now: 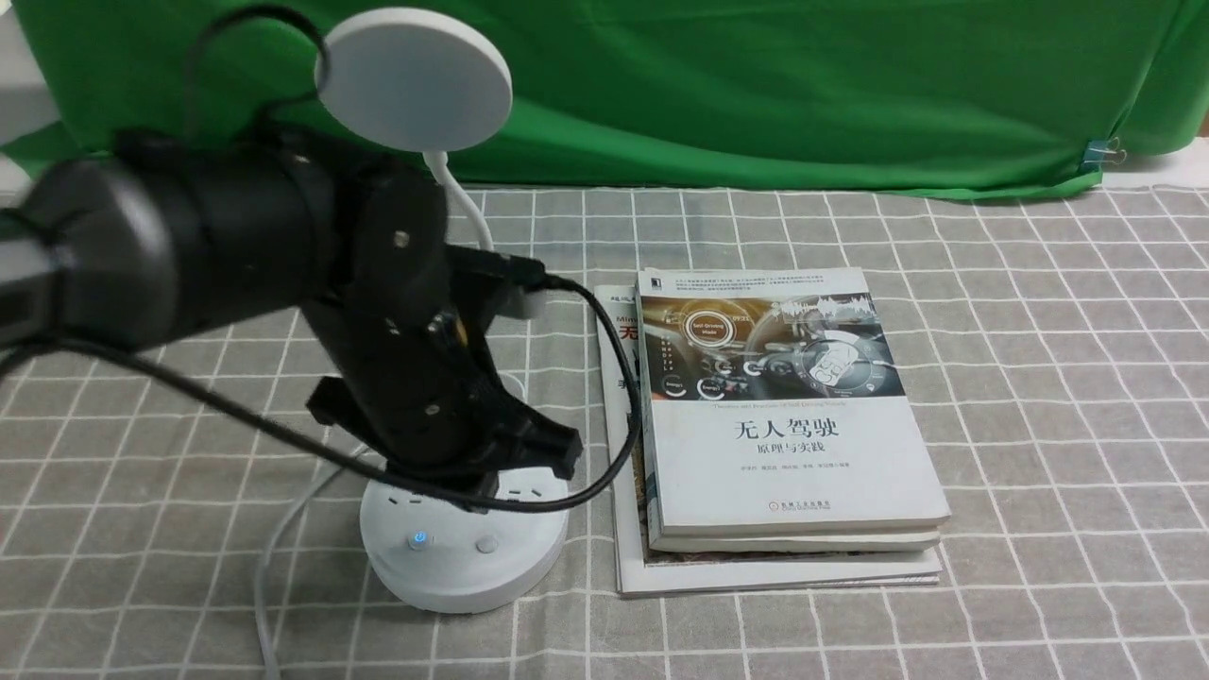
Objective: Turn off the desk lamp on the grey coffee tablecloth by hand.
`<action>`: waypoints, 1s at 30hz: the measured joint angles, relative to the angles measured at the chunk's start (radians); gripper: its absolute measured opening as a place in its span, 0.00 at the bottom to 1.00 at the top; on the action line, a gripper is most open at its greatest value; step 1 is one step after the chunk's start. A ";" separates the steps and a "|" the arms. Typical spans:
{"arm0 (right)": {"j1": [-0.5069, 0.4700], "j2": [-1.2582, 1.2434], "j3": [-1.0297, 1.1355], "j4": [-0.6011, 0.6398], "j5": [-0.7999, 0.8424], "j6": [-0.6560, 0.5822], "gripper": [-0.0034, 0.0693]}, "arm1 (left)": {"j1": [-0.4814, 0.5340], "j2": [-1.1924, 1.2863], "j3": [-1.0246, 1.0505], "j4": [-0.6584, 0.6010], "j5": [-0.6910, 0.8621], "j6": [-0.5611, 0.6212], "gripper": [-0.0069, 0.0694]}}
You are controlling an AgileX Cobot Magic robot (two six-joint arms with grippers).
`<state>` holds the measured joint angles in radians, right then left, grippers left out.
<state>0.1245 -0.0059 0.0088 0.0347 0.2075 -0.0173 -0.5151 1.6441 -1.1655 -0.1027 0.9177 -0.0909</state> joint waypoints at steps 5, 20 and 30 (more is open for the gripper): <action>0.000 0.000 0.000 0.000 0.000 0.000 0.10 | -0.012 -0.212 0.172 0.000 -0.114 0.000 0.09; 0.000 0.000 0.000 0.000 0.000 0.000 0.10 | -0.014 -0.812 0.778 0.115 -0.728 0.011 0.09; 0.000 0.000 0.000 0.000 0.000 0.000 0.10 | -0.014 -0.833 0.810 0.142 -0.759 0.032 0.09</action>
<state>0.1245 -0.0059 0.0088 0.0347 0.2075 -0.0173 -0.5292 0.8112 -0.3553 0.0394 0.1587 -0.0588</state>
